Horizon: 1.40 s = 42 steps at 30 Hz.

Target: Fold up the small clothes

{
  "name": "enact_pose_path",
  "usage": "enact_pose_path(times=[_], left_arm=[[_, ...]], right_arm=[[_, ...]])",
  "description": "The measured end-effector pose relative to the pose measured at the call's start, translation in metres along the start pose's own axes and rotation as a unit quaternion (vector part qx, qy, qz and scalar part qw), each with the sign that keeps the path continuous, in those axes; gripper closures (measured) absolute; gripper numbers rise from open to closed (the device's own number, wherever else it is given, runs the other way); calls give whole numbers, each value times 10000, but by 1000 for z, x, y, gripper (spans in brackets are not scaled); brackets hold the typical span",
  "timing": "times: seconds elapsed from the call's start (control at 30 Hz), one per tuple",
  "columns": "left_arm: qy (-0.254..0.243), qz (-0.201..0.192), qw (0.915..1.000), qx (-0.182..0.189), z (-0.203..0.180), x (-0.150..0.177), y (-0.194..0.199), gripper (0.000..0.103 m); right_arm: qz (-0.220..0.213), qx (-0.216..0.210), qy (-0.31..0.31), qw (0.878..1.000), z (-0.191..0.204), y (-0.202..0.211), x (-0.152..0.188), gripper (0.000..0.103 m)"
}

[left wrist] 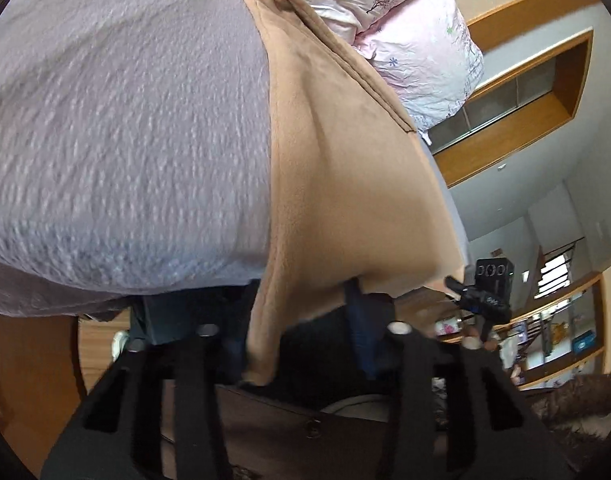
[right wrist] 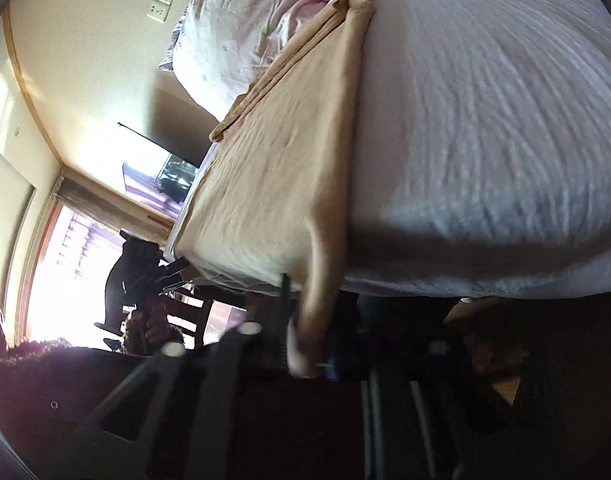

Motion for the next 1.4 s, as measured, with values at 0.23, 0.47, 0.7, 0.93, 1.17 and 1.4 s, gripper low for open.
enact_pose_path(times=[0.23, 0.47, 0.7, 0.93, 1.17, 1.4], left_arm=[[-122, -455, 9968, 646, -52, -24, 36, 99], [-428, -1272, 9908, 194, -63, -163, 43, 99], [210, -1344, 9895, -478, -3, -301, -23, 99], [590, -1258, 9880, -677, 37, -354, -45, 99], [1295, -1193, 9842, -207, 59, -364, -46, 97], [1208, -2141, 9691, -180, 55, -363, 20, 10]], right_arm=[[-774, -436, 703, 9936, 61, 52, -45, 96], [-1857, -259, 814, 9789, 100, 45, -194, 96], [-1958, 862, -434, 9759, 16, -47, -338, 96], [-1631, 1391, -1104, 9705, -41, -111, -391, 96], [-1486, 1642, -1717, 9599, -73, -142, -405, 62], [-2000, 1504, -1091, 9620, -37, -102, -402, 27]])
Point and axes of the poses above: each gripper's, at about its wrist camera, not at the fingertips, and y roughly against the way its jaws point, z to its left, x to its underside, the point moved 10 cm from there along -y, roughly the way its jaws point, and after that the axes turned 9 degrees about x, right-handed, at the moved point
